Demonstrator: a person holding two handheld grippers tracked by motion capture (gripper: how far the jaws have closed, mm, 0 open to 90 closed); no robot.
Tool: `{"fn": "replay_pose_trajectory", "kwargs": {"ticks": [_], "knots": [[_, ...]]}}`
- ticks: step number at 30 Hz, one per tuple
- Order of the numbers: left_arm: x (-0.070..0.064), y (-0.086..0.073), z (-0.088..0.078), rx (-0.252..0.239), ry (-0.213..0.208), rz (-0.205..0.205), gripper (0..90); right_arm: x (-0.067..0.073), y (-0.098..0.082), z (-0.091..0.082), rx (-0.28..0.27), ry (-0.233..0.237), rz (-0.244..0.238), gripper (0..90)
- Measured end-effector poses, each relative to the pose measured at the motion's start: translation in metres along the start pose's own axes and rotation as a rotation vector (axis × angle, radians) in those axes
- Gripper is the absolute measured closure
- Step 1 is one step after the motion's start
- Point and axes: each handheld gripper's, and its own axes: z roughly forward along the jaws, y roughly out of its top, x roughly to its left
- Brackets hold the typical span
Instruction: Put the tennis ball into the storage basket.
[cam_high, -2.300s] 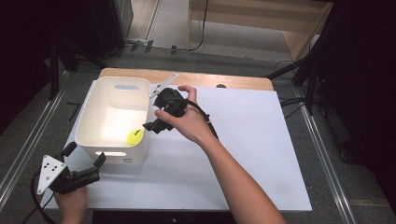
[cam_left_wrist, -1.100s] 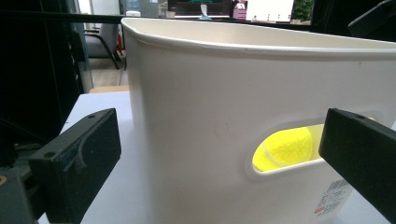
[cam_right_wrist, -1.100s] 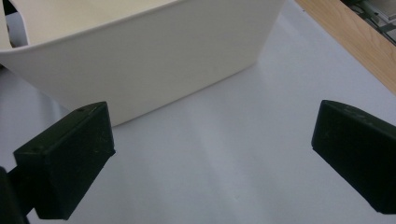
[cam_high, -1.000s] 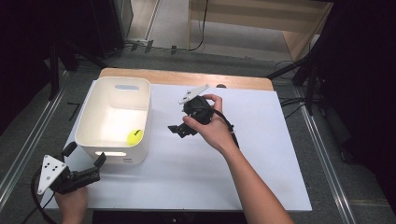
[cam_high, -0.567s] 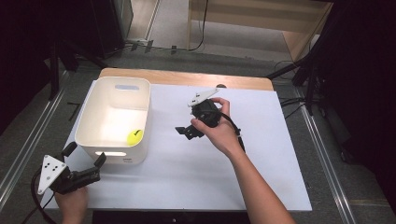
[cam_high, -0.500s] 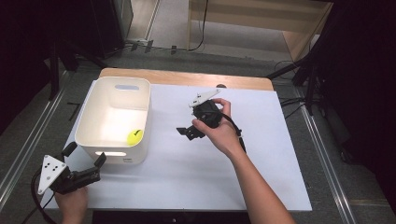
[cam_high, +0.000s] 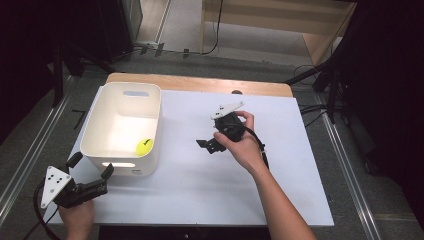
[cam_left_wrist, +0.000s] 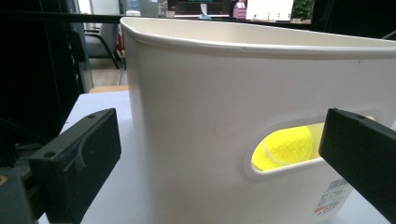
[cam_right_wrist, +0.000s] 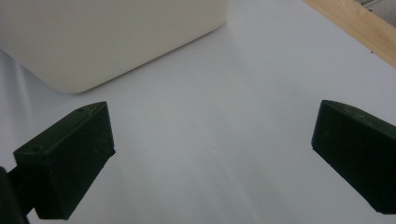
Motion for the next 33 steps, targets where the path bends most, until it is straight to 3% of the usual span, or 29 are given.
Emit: {"fn": "replay_pose_trajectory", "kwargs": {"ticks": [33], "knots": [[0.000,0.000,0.000,0.001,0.002,0.001,0.0,-0.013,-0.060,-0.007,-0.044,-0.028,0.089,0.0]]}}
